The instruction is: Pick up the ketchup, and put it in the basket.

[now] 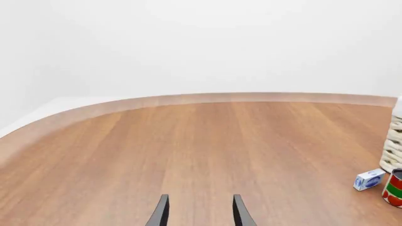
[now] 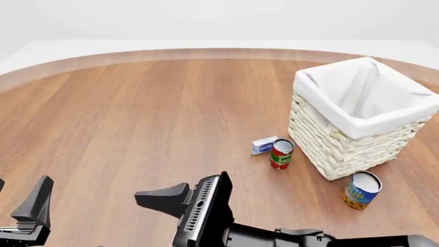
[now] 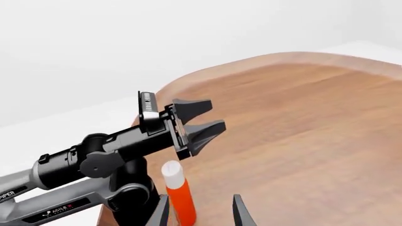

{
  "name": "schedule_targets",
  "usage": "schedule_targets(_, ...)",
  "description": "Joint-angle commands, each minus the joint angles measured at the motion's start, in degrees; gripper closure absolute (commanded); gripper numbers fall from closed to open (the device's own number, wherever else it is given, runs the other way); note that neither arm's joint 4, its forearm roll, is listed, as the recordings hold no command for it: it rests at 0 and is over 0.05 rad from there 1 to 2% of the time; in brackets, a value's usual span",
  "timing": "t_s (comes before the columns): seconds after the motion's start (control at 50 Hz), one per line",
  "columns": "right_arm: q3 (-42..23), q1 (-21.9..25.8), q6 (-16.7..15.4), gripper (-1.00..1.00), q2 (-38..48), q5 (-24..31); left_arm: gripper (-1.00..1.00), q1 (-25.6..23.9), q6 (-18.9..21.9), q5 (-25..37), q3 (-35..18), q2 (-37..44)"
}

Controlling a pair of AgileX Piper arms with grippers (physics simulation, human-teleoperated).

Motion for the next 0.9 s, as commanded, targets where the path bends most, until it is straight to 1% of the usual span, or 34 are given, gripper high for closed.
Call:
schedule_targets(0.02, -2.85, 2.43, 1.09, -1.0, 3.03, 0.12, -1.0, 0.0, 0.0, 0.0, 0.0, 0.0)
schedule_targets(0.16, -4.75, 3.79, 1.27, -1.0, 4.58, 0.35, -1.0, 0.0, 0.0, 0.0, 0.0, 0.0)
schedule_targets(0.3, -6.71, 4.98, 2.99, -1.0, 6.73, 0.82, -1.0, 0.0, 0.0, 0.0, 0.0, 0.0)
schedule_targets(0.54, -9.24, 5.98, 4.12, -1.0, 10.0, 1.22, -1.0, 0.0, 0.0, 0.0, 0.0, 0.0)
schedule_targets(0.6, -9.81, 6.56, 5.3, -1.0, 11.41, 1.08, -1.0, 0.0, 0.0, 0.0, 0.0, 0.0)
schedule_targets(0.66, -10.47, 6.84, 5.57, -1.0, 12.26, 1.37, -1.0, 0.0, 0.0, 0.0, 0.0, 0.0)
schedule_targets(0.68, -10.93, 6.89, 6.33, -1.0, 12.79, 1.55, -1.0, 0.0, 0.0, 0.0, 0.0, 0.0)
schedule_targets(0.76, -11.49, 7.03, 6.39, -1.0, 13.61, 1.74, -1.0, 0.0, 0.0, 0.0, 0.0, 0.0)
schedule_targets(0.82, -11.73, 7.65, 7.72, -1.0, 14.13, 1.58, -1.0, 0.0, 0.0, 0.0, 0.0, 0.0)
schedule_targets(0.9, -12.25, 7.57, 7.69, -1.0, 14.78, 1.72, -1.0, 0.0, 0.0, 0.0, 0.0, 0.0)
